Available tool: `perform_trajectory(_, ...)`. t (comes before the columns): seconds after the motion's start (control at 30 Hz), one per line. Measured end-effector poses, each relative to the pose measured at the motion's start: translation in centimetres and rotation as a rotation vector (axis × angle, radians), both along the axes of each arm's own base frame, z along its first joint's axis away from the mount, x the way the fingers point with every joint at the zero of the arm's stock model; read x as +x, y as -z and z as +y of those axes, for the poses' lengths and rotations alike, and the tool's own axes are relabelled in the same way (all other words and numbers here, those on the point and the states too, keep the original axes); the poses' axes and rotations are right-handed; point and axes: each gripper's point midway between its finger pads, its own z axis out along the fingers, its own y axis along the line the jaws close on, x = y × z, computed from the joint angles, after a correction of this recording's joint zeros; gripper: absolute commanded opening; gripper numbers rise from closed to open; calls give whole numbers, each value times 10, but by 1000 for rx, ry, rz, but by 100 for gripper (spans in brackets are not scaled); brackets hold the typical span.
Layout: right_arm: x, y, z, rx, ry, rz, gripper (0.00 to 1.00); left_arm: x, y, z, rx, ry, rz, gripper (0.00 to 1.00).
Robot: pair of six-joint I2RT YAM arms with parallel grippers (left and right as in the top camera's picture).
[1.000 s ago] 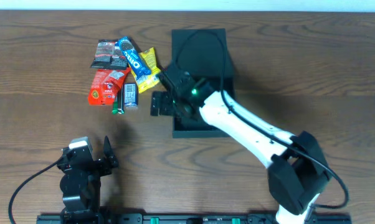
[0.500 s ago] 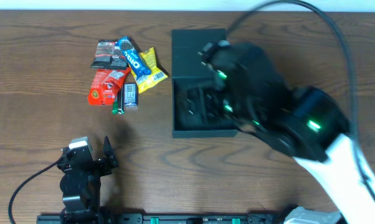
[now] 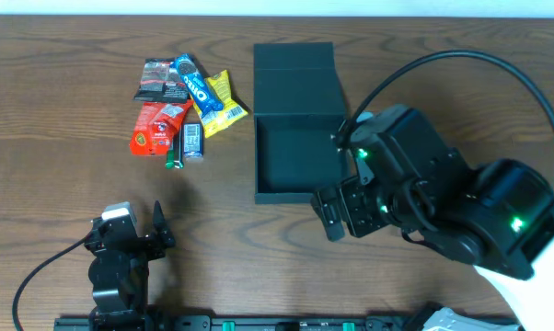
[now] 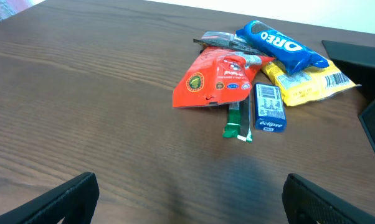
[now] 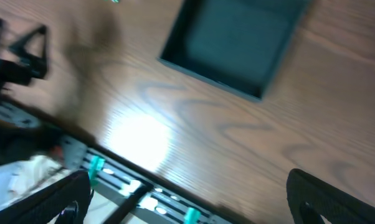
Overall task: Pack container
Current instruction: 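Withdraw the right gripper to the box's right side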
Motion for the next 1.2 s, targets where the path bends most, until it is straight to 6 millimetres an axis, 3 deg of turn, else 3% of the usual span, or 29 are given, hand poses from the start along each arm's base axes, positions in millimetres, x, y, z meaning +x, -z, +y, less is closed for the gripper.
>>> perform_trajectory(0.13,14,27,-2,-79,15,-11,99,1,0,-6,-42,20,-7,95)
perform_trajectory(0.37,29,75,4,-142,18,-1,99,2,0,-40,-263,146,-16,95)
perform_trajectory(0.63,29,78,3,-152,13,5,99,1,-14,-77,-477,302,-42,95)
perform_trajectory(0.93,28,78,4,-151,0,7,99,3,-40,-93,-627,375,-114,95)
perform_trajectory(1.2,28,78,6,-141,-5,5,99,6,-77,-99,-628,458,-256,96)
